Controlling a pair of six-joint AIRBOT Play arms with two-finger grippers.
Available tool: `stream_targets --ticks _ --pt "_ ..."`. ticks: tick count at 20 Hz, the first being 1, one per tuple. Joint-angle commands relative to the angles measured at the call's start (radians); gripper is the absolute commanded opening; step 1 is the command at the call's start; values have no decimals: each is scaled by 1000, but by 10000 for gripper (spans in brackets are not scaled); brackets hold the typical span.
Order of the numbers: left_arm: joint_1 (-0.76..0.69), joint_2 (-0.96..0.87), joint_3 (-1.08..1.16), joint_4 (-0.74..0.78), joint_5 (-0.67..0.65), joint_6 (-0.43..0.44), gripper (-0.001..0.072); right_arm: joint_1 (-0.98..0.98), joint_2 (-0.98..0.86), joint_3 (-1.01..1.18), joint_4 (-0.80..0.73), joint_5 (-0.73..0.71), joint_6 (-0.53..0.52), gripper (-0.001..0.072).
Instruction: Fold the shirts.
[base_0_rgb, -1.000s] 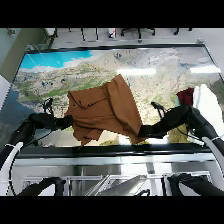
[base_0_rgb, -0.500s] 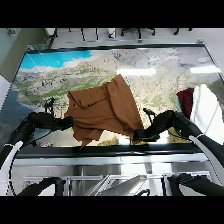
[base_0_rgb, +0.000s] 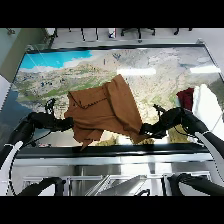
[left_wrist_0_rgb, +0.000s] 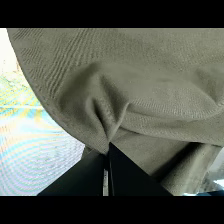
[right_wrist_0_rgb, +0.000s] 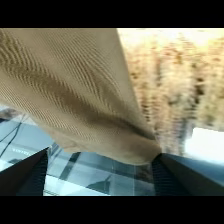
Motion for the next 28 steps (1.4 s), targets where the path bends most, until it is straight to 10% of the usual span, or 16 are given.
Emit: stream_targets --ticks 1,4,10,17,23,28 --pt "0 -1 1 0 -2 0 12 -5 -39 1 108 40 -66 209" --pt "0 -1 1 0 0 0 12 -5 -51 2 193 74 -119 17" --pt "8 187 135 -11 56 0 12 -51 124 181 203 66 -139 19" --pt "112 582 1046 -24 -37 -55 11 -254 573 1028 162 220 -160 18" --pt "164 409 1643 16 108 -124 11 -302 628 1295 53 240 -116 18" --pt "73 239 1666 16 266 -142 11 -302 512 1292 102 164 -117 18"
